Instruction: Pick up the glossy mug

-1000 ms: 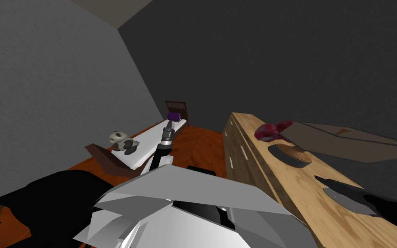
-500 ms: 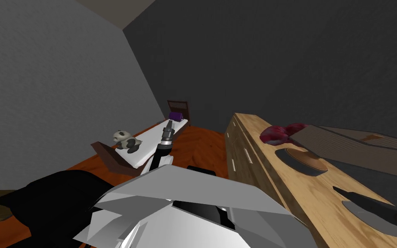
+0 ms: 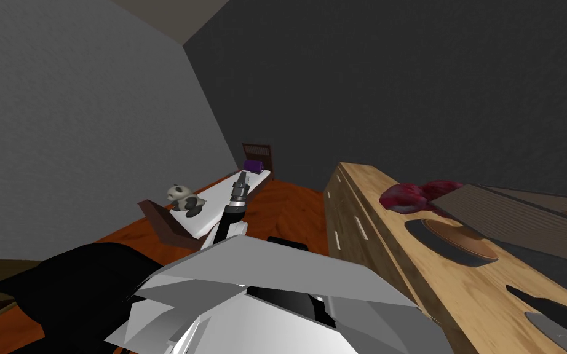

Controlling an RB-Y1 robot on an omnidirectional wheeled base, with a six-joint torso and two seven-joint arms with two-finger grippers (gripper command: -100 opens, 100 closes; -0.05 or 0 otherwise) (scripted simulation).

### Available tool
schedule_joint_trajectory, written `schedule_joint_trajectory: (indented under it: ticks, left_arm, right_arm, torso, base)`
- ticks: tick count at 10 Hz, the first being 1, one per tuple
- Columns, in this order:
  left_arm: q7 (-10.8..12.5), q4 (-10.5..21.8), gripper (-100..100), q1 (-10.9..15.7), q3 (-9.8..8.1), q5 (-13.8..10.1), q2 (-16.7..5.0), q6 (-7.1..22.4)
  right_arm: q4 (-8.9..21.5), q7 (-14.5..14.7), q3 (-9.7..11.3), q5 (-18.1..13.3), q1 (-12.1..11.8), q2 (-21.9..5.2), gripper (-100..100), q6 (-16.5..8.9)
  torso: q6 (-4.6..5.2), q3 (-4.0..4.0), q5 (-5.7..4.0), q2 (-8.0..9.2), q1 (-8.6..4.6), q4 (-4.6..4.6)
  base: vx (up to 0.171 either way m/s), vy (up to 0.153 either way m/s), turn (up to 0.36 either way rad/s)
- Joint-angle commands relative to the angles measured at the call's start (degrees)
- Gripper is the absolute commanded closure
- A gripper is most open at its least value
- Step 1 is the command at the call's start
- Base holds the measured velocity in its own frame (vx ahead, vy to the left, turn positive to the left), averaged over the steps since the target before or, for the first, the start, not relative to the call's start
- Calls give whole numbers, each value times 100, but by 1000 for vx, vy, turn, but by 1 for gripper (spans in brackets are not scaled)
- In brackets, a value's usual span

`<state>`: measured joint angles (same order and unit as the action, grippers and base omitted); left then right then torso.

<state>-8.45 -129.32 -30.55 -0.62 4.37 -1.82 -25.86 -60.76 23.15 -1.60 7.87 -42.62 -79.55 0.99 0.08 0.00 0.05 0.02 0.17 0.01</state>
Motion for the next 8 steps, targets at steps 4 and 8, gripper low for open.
schedule_joint_trajectory:
  ticks: [4, 8]
  left_arm:
    - [0, 0, 0, 0, 0, 0, 0, 0]
    - [0, 0, 0, 0, 0, 0, 0, 0]
  right_arm:
    - [608, -208, 70, -214, -8, 102, -100, 498]
    - [1248, -580, 25, -669, -173, 367, -100, 1150]
  torso:
    - [0, -1, 1, -1, 0, 0]
    - [1, 1, 0, 2, -1, 0]
  base:
    - [27, 23, 47]
    - [35, 26, 86]
